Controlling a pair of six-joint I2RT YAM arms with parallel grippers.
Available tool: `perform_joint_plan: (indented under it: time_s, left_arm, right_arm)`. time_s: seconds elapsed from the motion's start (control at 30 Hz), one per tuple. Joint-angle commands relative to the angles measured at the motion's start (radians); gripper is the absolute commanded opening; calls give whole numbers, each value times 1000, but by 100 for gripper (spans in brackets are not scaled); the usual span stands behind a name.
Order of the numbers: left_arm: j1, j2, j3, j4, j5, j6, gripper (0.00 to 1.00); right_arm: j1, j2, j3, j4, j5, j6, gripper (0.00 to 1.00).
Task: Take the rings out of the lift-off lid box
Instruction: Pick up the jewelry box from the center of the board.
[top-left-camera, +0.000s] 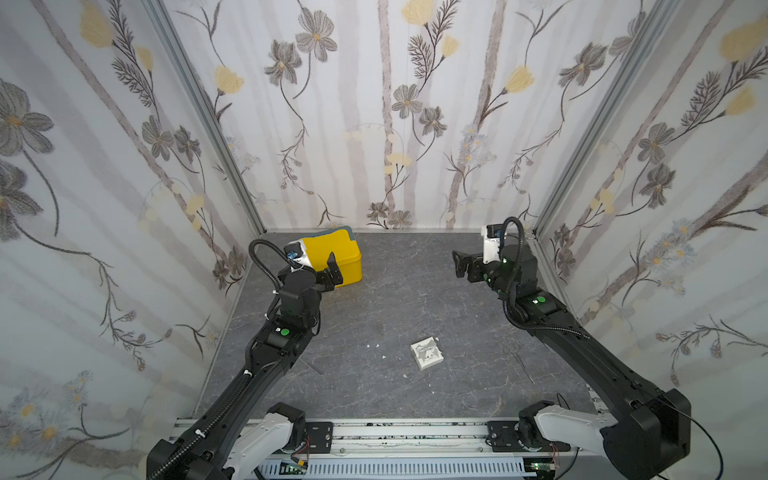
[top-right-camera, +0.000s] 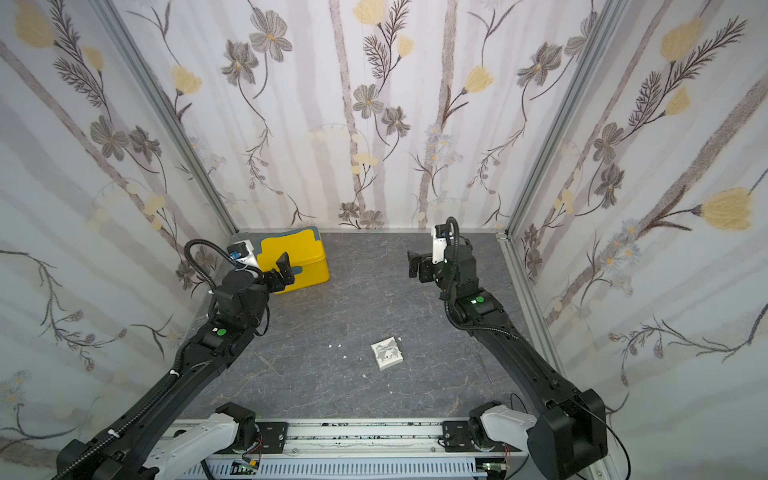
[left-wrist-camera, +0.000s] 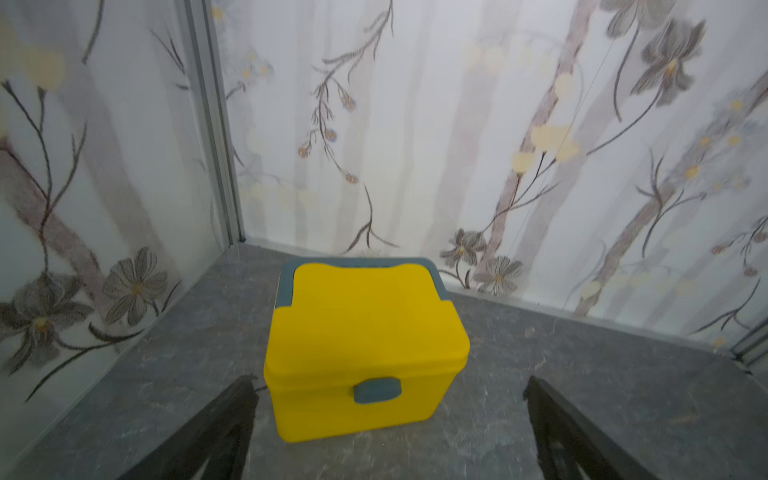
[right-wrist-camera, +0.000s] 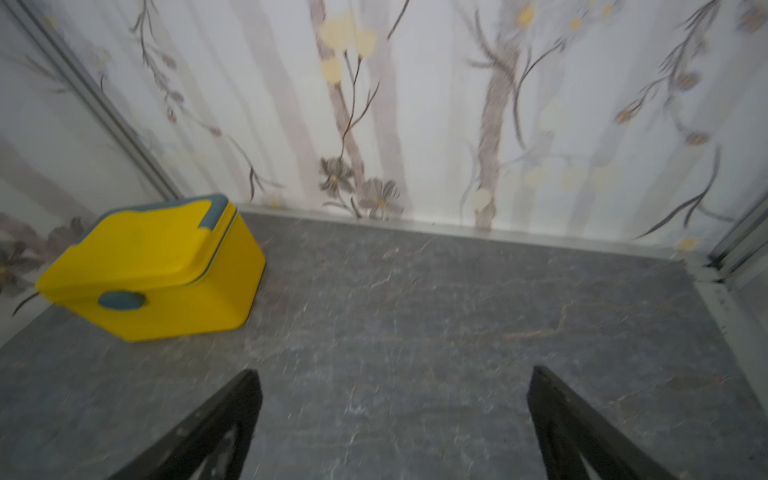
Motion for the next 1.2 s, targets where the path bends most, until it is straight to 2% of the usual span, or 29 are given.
perform_joint_plan:
  time_s: [0.0,0.1,0.2,0.37,0.53,0.67,1.17]
  left_arm:
    - [-12,-9,23,-326,89,-98,100]
    - [-14,-44,8,-359,148,-138,100]
    - [-14,-40,-1,-380,158,-148,100]
    - [-16,26,0,-397,200,-139,100]
    - [-28,59,-5,-409,250,-120,100]
    - [-46,66,-5,-436,243,-89,100]
    - [-50,69,-33,-398,252,-83,100]
  right_arm:
    - [90,15,42,-306,-43,44,99]
    - [197,4,44,-422,-14,57,99]
    - [256,-18,6,-496,-1,79,99]
    - [281,-8,-75,-525,-43,95,100]
    - [293,70,-66,-542,-109,52,99]
    - [315,125,-57,-530,-144,46,99]
    - [449,288,-34,-494,-57,161,99]
